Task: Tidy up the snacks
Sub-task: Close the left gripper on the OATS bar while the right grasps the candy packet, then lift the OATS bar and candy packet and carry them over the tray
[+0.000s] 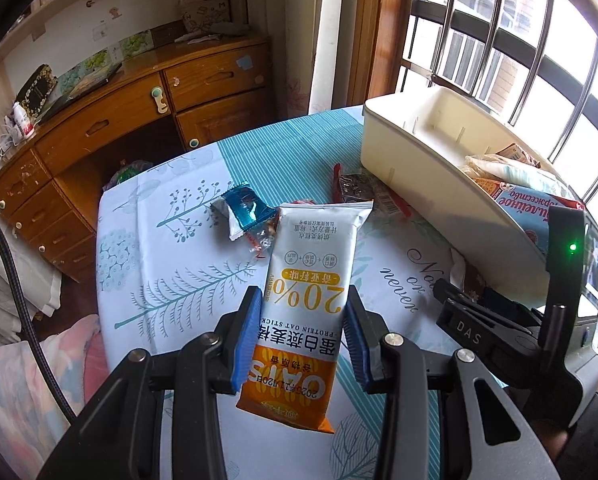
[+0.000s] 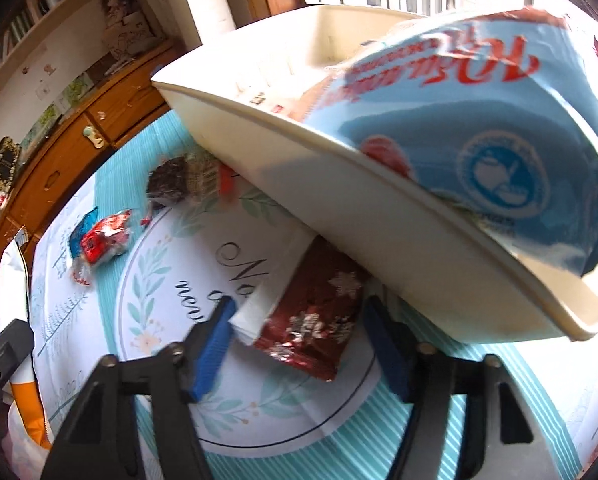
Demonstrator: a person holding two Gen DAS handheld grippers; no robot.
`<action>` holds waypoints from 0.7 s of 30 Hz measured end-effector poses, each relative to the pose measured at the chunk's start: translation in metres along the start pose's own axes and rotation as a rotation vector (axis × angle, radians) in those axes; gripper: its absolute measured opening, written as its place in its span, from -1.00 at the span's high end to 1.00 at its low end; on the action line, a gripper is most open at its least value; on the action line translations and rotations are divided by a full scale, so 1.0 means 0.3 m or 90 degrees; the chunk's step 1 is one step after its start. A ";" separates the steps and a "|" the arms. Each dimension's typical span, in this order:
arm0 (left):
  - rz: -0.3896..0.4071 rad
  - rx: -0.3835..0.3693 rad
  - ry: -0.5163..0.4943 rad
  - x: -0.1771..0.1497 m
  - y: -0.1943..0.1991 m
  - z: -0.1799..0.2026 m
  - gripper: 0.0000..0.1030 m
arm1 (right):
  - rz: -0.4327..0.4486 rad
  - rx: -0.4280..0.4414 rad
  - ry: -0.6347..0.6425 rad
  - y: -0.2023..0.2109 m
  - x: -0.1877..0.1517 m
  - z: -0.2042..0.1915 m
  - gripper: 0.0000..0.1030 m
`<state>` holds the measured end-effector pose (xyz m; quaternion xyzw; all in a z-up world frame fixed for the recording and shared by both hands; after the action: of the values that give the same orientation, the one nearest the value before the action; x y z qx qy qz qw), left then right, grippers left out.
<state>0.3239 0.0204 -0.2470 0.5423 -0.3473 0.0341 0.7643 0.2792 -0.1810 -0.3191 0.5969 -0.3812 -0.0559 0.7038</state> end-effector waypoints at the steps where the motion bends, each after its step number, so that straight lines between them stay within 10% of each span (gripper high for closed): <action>1: 0.000 -0.001 0.001 -0.002 0.009 -0.004 0.25 | 0.001 -0.003 0.000 0.001 -0.001 0.001 -0.20; 10: 0.010 -0.016 0.024 -0.007 0.086 -0.037 0.25 | -0.007 -0.004 0.031 0.030 -0.007 -0.022 0.29; 21: 0.021 -0.041 0.058 -0.027 0.185 -0.029 0.25 | -0.077 0.027 0.073 0.099 -0.086 -0.073 0.32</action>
<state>0.2984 0.0532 -0.2084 0.5095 -0.3220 0.0603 0.7957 0.2631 -0.1414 -0.3051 0.6360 -0.3047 -0.0562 0.7068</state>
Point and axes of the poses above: each gripper's, at about its wrist camera, not at the fingertips, and y roughly against the way its jaws point, z to its right, x to its top, the point moved 5 cm from there along -y, roughly the way its jaws point, and after that the axes turned 10 degrees about -x, right-handed, at the moved point
